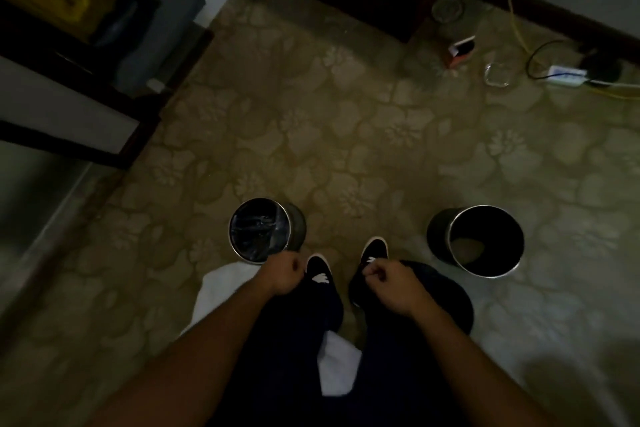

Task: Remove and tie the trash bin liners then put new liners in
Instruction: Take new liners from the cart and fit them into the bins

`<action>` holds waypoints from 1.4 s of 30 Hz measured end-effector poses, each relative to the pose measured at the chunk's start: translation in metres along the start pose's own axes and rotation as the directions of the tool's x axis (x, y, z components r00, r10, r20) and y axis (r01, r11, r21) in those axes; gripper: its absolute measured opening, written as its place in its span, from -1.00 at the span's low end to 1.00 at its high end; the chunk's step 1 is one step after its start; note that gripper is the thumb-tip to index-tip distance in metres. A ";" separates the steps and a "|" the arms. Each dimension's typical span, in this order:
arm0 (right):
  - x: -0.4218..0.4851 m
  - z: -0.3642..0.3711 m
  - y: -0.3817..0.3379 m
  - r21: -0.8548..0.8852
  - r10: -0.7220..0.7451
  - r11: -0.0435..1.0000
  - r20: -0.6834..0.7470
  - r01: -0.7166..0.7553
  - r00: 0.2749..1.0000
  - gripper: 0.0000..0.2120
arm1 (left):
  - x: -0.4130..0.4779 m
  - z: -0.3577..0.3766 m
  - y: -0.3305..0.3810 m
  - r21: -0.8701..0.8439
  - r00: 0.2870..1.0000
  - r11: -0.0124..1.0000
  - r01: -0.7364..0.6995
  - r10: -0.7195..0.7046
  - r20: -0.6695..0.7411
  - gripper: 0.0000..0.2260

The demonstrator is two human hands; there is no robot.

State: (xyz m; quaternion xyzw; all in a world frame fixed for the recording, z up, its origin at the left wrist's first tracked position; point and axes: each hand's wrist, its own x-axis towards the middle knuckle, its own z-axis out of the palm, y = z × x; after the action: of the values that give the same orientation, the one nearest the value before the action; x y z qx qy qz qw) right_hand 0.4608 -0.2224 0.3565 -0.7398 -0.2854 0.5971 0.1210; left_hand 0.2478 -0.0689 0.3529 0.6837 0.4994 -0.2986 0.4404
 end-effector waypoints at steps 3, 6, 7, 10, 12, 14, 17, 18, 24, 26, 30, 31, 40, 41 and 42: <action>-0.038 -0.042 -0.028 -0.024 0.025 0.999 0.041 -0.024 0.999 -0.89 | -0.054 -0.048 0.023 -0.041 0.994 0.997 0.071 -0.067 0.084 -0.82; -0.044 -0.079 -0.055 -0.065 0.015 0.998 0.038 -0.012 0.999 -0.82 | -0.084 -0.087 0.034 -0.165 0.988 0.977 0.138 -0.124 0.091 -0.84; -0.042 -0.090 -0.068 -0.087 0.003 0.996 0.032 0.000 0.999 -0.79 | -0.089 -0.097 0.034 -0.201 0.988 0.968 0.147 -0.137 0.066 -0.82; -0.025 -0.121 -0.112 -0.162 -0.058 0.985 0.023 0.061 0.998 -0.75 | -0.101 -0.124 0.032 -0.278 0.984 0.946 0.167 -0.179 -0.019 -0.79; -0.008 -0.138 -0.145 -0.191 -0.109 0.975 0.052 0.117 0.993 -0.80 | -0.107 -0.138 0.027 -0.326 0.980 0.927 0.185 -0.200 -0.014 -0.83; 0.010 -0.152 -0.179 -0.209 -0.137 0.966 0.080 0.151 0.987 -0.86 | -0.109 -0.148 0.022 -0.388 0.975 0.900 0.198 -0.221 -0.014 -0.87; 0.040 -0.170 -0.238 -0.184 -0.169 0.965 0.108 0.187 0.980 -0.86 | -0.103 -0.155 0.010 -0.485 0.962 0.847 0.218 -0.271 -0.041 -0.88; 0.051 -0.173 -0.261 -0.184 -0.192 0.960 0.116 0.211 0.974 -0.83 | -0.100 -0.157 0.007 -0.522 0.957 0.823 0.223 -0.287 -0.044 -0.88; 0.117 -0.193 -0.391 -0.273 -0.242 0.918 0.187 0.287 0.952 -0.94 | -0.055 -0.198 -0.005 -0.619 0.926 0.761 0.194 -0.350 -0.140 -0.76; 0.133 -0.206 -0.428 -0.335 -0.262 0.886 0.209 0.321 0.942 -0.96 | -0.034 -0.228 -0.001 -0.645 0.926 0.743 0.178 -0.347 -0.145 -0.75; 0.166 -0.243 -0.478 -0.421 -0.279 0.837 0.221 0.349 0.935 -0.95 | 0.004 -0.321 0.023 -0.618 0.937 0.783 0.071 -0.265 -0.228 -0.68; 0.176 -0.253 -0.485 -0.431 -0.271 0.838 0.206 0.335 0.940 -0.95 | 0.014 -0.347 0.028 -0.613 0.940 0.788 0.061 -0.253 -0.231 -0.68; 0.280 -0.345 -0.539 -0.405 -0.187 0.880 0.187 0.249 0.964 -0.91 | 0.099 -0.533 0.079 -0.591 0.914 0.807 0.015 -0.250 -0.318 -0.89; 0.296 -0.356 -0.550 -0.419 -0.192 0.870 0.200 0.261 0.961 -0.88 | 0.108 -0.545 0.084 -0.596 0.905 0.803 0.015 -0.265 -0.334 -0.87; 0.311 -0.365 -0.562 -0.441 -0.200 0.853 0.216 0.278 0.956 -0.83 | 0.112 -0.556 0.091 -0.599 0.896 0.801 0.021 -0.281 -0.344 -0.85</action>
State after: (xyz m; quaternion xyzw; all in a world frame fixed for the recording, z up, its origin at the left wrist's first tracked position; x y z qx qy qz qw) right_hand 0.6907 0.4669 0.4893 -0.6547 -0.5193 0.5492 -0.0108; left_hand 0.3530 0.4690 0.5267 0.5207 0.7026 -0.0141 0.4849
